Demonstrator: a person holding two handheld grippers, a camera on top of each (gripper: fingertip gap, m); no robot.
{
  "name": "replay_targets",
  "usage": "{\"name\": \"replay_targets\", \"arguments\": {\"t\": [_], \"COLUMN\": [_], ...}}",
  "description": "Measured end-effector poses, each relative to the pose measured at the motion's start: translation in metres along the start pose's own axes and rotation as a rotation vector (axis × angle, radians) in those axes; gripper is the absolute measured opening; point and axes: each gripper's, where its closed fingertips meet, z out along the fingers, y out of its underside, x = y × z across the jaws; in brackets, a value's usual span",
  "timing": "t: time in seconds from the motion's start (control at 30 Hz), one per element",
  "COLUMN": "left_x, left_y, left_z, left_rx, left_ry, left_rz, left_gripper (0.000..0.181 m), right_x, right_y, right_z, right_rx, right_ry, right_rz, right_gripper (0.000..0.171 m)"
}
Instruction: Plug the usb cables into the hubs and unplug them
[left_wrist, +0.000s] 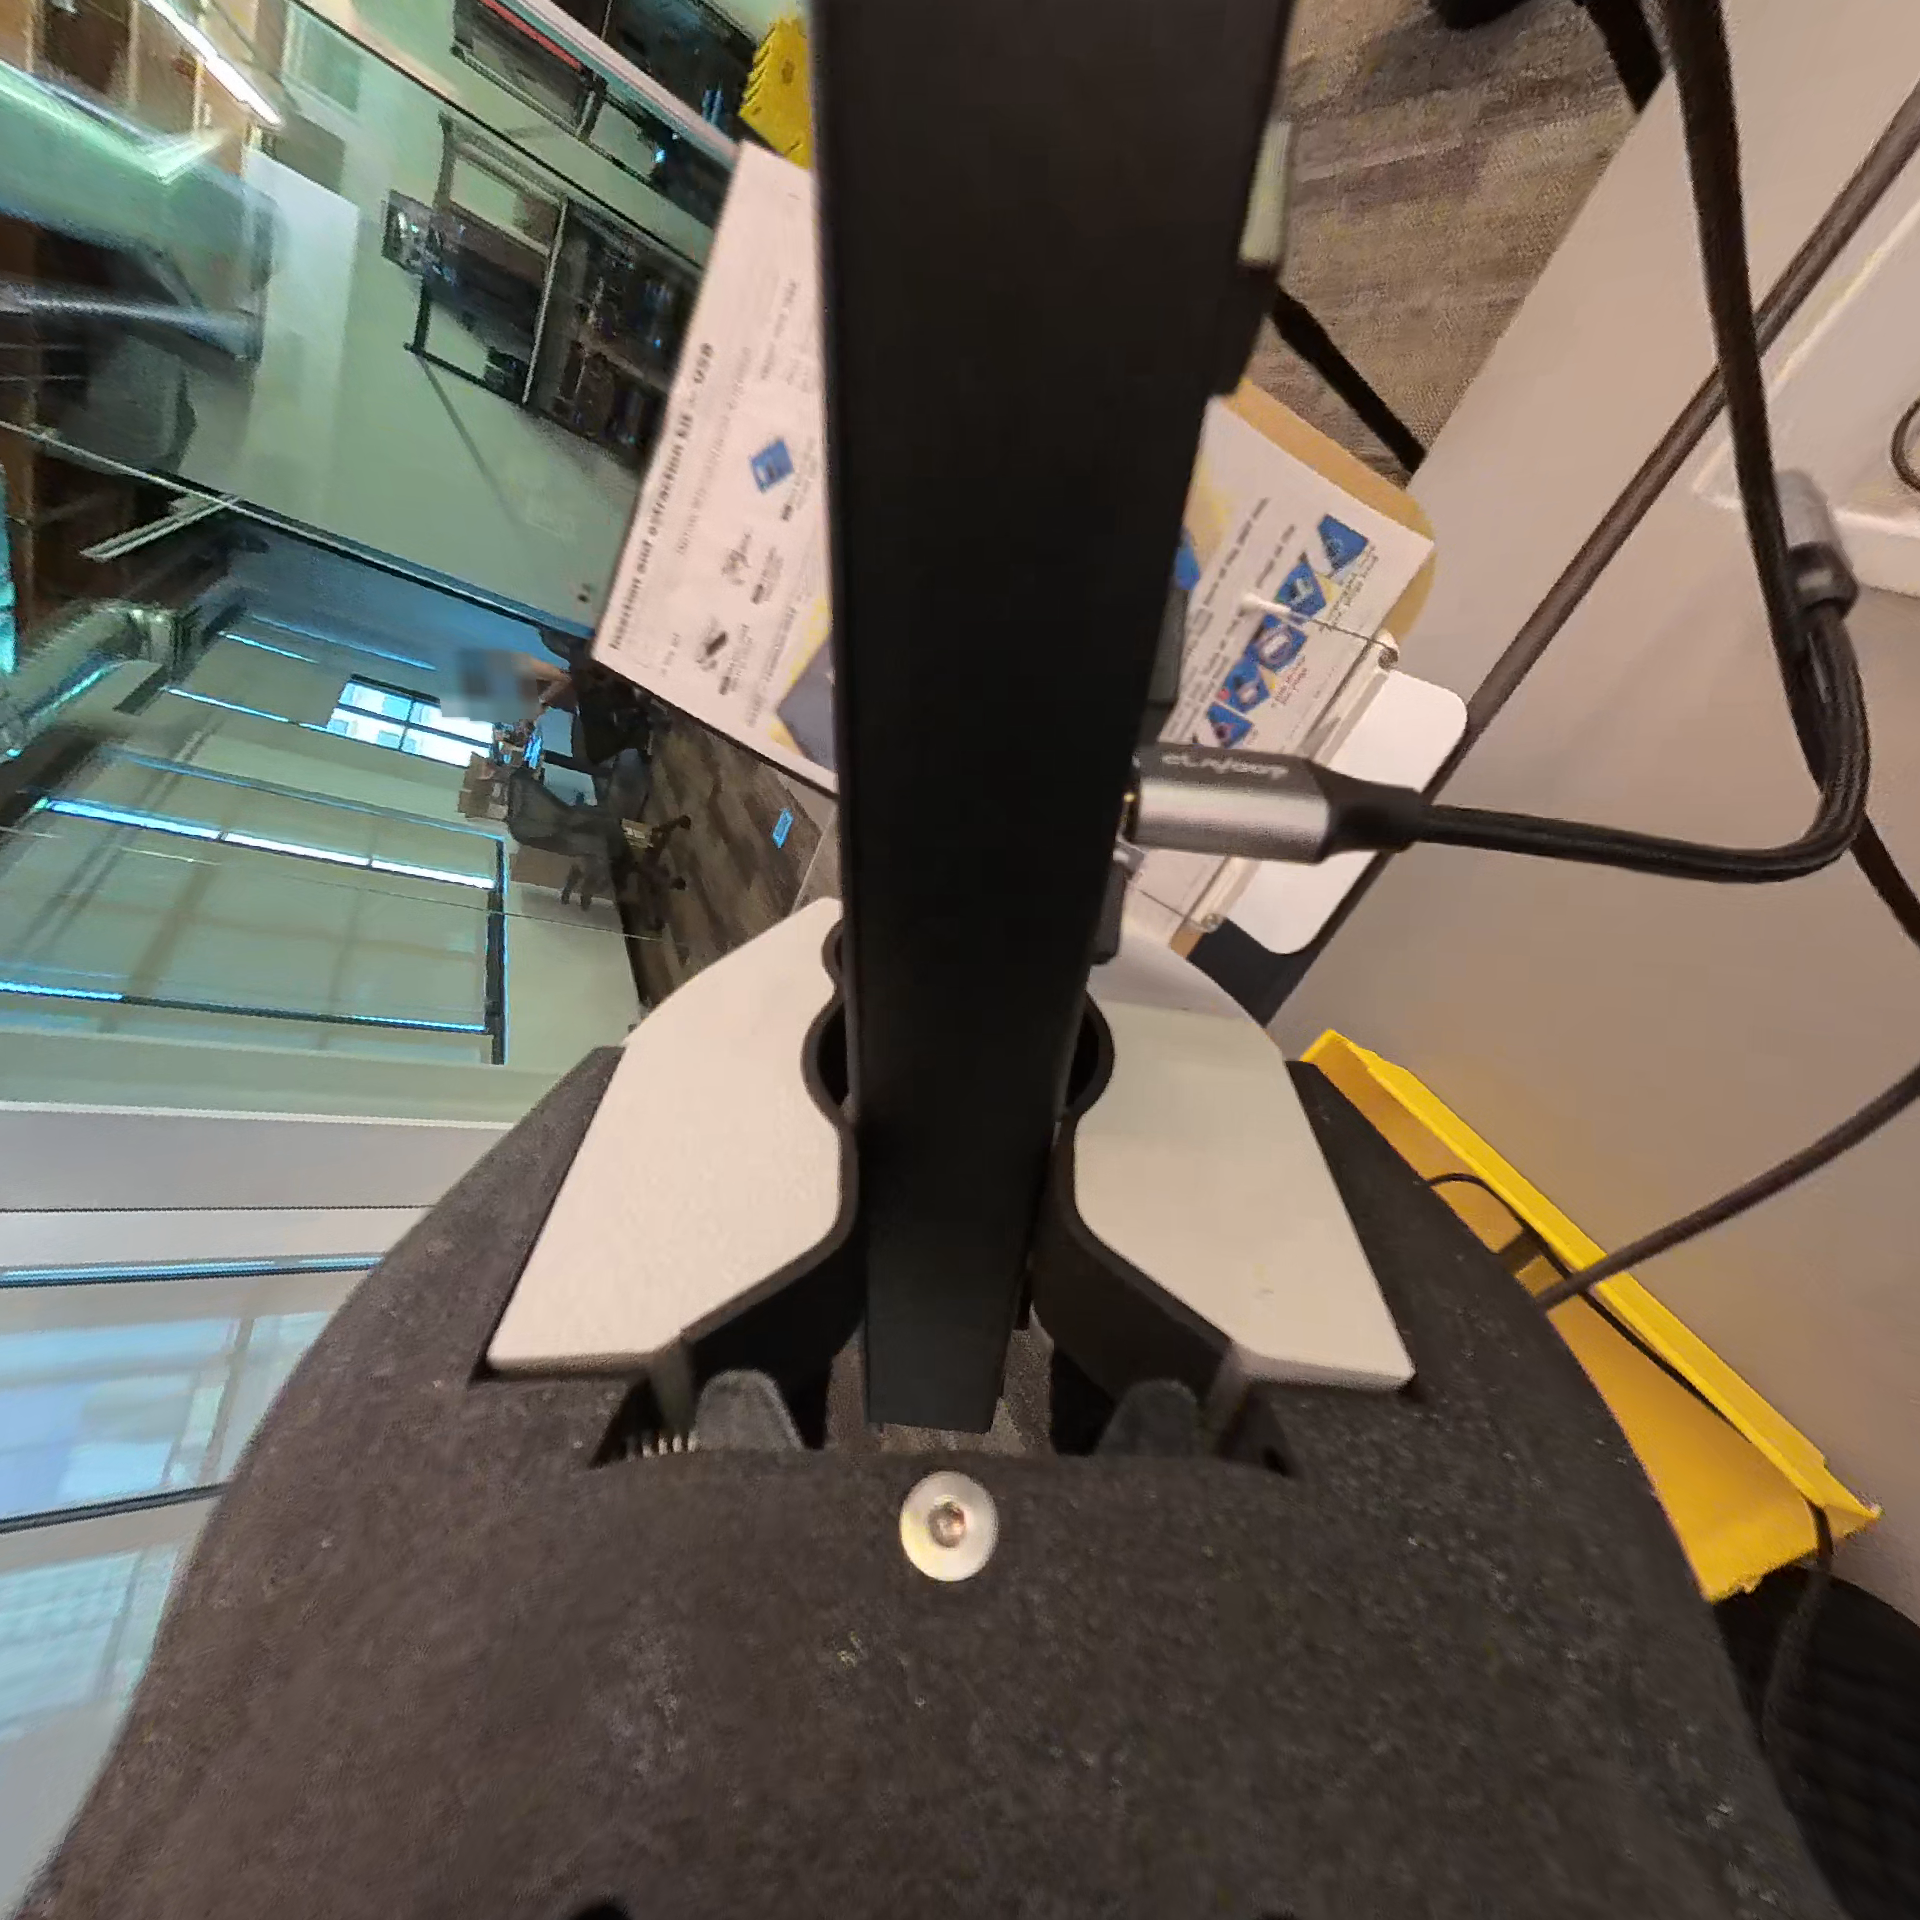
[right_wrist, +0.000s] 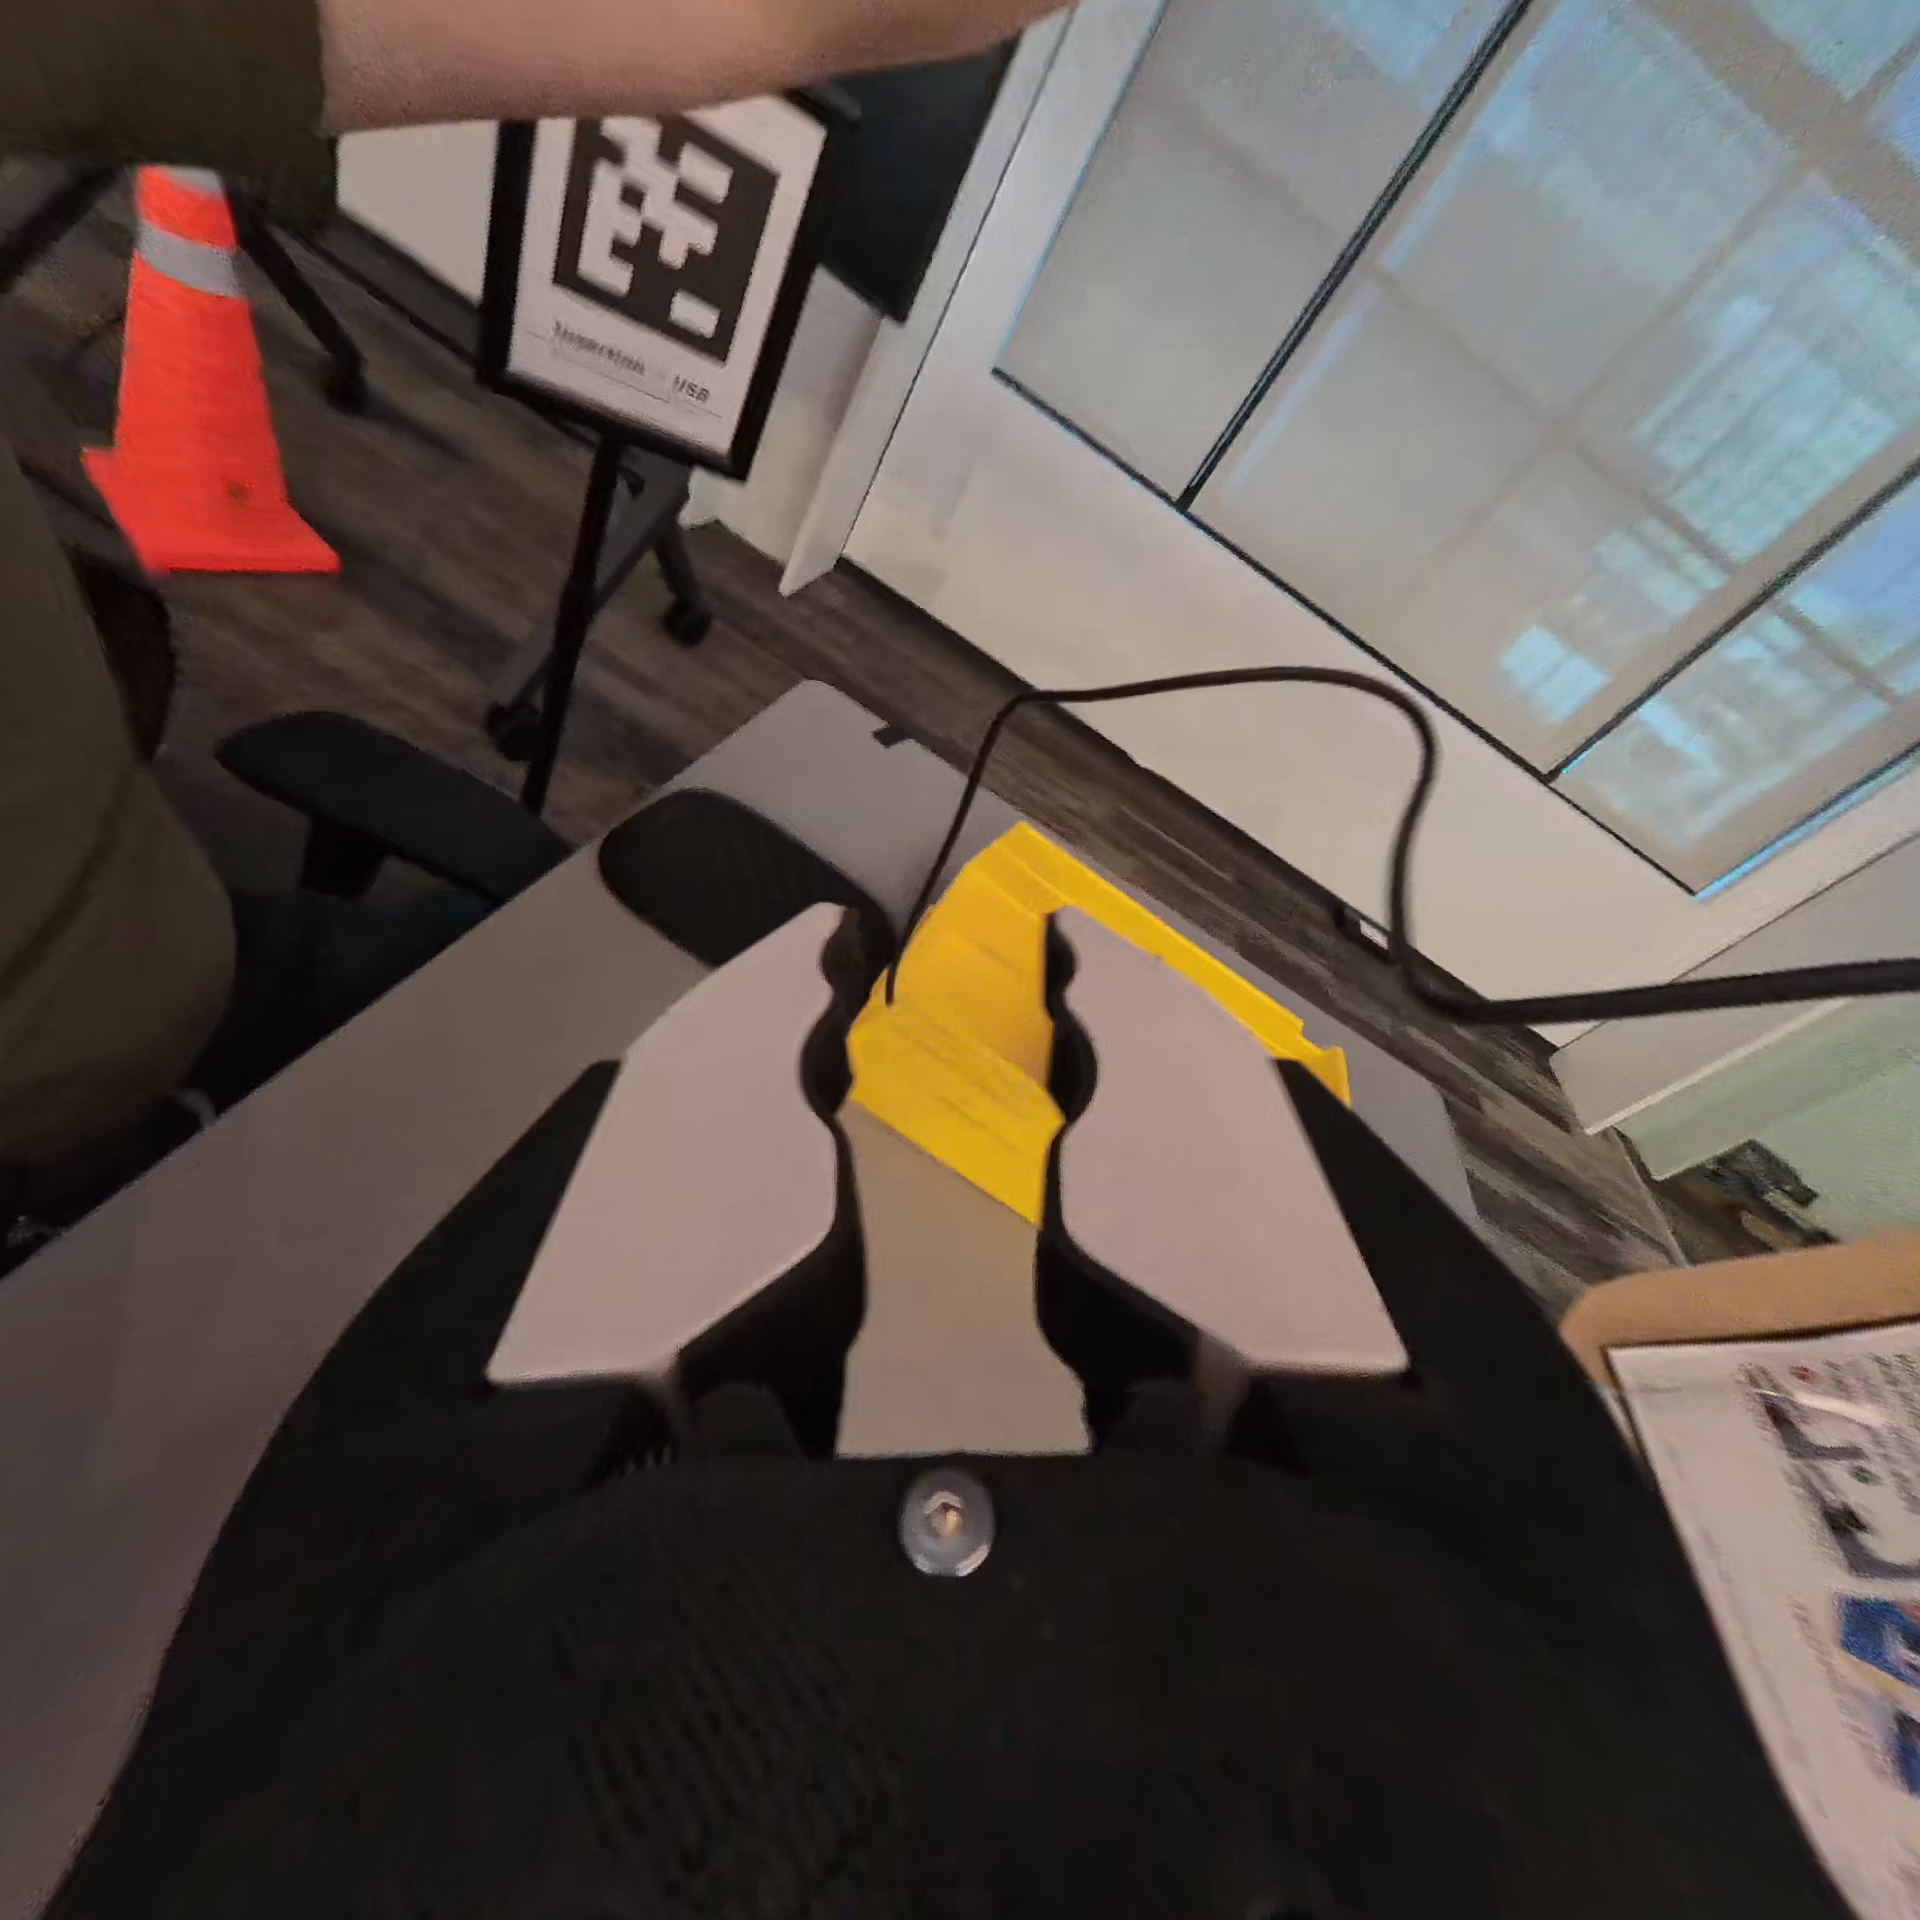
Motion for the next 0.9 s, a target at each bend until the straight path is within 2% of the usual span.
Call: {"name": "replay_targets", "arguments": {"t": [0.03, 0.13, 0.23, 0.37, 0.53, 0.67, 0.7, 0.77, 0.8, 0.9], "left_x": [-0.008, -0.023, -0.033, -0.042, -0.05, -0.05, -0.049, -0.046, -0.045, -0.045], "left_y": [-0.007, -0.025, -0.037, -0.053, -0.069, -0.082, -0.083, -0.083, -0.082, -0.076], "left_z": [-0.005, -0.017, -0.028, -0.043, -0.059, -0.065, -0.064, -0.061, -0.058, -0.053], "left_rx": [0.004, 0.007, 0.014, 0.045, 0.05, 0.066, 0.068, 0.054, 0.044, 0.01], "left_ry": [-0.012, -0.034, -0.056, -0.072, -0.084, -0.101, -0.101, -0.101, -0.101, -0.11], "left_rz": [-0.001, -0.006, -0.009, -0.017, -0.015, 0.002, 0.004, 0.009, 0.012, 0.023], "left_gripper": [0.036, 0.036, 0.036, 0.036, 0.037, 0.036, 0.037, 0.037, 0.036, 0.036], "right_x": [0.006, 0.009, 0.014, 0.031, 0.039, 0.051, 0.053, 0.055, 0.055, 0.055], "right_y": [0.001, 0.011, 0.051, 0.083, 0.119, 0.148, 0.154, 0.165, 0.169, 0.166], "right_z": [0.013, 0.061, 0.103, 0.122, 0.14, 0.153, 0.154, 0.148, 0.145, 0.136], "right_rx": [0.023, 0.08, -0.051, -0.126, -0.144, -0.209, -0.225, -0.271, -0.294, -0.293], "right_ry": [0.029, 0.061, 0.187, 0.416, 0.45, 0.474, 0.478, 0.503, 0.501, 0.489], "right_rz": [0.037, 0.166, 0.148, 0.037, 0.154, 0.201, 0.189, 0.152, 0.146, 0.169], "right_gripper": [0.049, 0.064, 0.072, 0.072, 0.069, 0.059, 0.05, 0.015, 0.006, 0.005]}}
